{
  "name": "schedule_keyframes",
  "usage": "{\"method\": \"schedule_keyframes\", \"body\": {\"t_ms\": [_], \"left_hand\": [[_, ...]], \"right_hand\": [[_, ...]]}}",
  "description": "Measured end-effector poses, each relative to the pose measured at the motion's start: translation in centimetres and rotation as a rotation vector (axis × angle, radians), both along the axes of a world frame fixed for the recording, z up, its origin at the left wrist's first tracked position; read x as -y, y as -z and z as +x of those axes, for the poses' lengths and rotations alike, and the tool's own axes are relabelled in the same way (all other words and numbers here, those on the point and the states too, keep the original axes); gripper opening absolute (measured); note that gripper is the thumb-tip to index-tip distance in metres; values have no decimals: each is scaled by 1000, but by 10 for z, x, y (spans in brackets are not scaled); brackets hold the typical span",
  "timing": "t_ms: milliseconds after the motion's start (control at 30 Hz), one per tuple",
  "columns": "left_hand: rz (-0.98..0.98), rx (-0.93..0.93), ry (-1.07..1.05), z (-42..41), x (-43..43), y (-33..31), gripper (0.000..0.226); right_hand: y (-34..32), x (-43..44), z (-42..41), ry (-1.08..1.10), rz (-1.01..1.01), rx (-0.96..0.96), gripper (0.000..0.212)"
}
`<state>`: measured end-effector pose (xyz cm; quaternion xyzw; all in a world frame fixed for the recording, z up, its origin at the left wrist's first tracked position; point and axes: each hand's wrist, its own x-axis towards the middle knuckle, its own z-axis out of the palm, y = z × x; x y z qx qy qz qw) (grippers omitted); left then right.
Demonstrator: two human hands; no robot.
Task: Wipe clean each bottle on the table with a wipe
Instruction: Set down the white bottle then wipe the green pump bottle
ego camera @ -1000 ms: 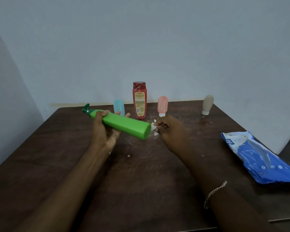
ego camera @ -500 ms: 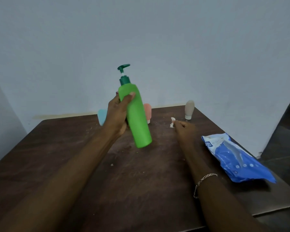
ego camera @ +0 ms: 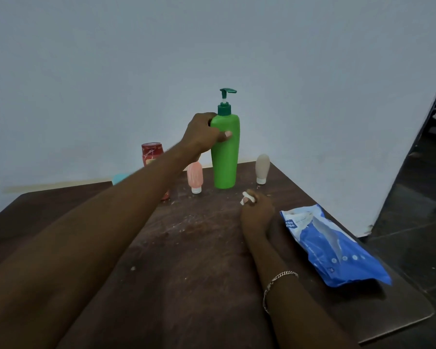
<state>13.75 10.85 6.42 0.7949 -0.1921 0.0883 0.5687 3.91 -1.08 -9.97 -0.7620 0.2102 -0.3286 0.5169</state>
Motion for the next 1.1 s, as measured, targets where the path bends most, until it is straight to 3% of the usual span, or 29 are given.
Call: {"method": "schedule_keyframes", "body": {"t_ms": [167, 567, 733, 900, 1100], "left_hand": [[68, 2, -43, 36, 20, 14, 36], [137, -42, -53, 72, 39, 37, 35], [130, -48, -51, 76, 35, 45, 53], [131, -82, -20, 77, 36, 43, 41], [138, -119, -27, 76, 34, 42, 51]], "right_hand": [[6, 1, 11, 37, -1, 6, 27], [10, 4, 17, -5, -41, -23, 23], [13, 4, 18, -6, -81, -19, 22], [12, 2, 17, -27, -85, -43, 20], [14, 1, 18, -49, -82, -44, 21]]}}
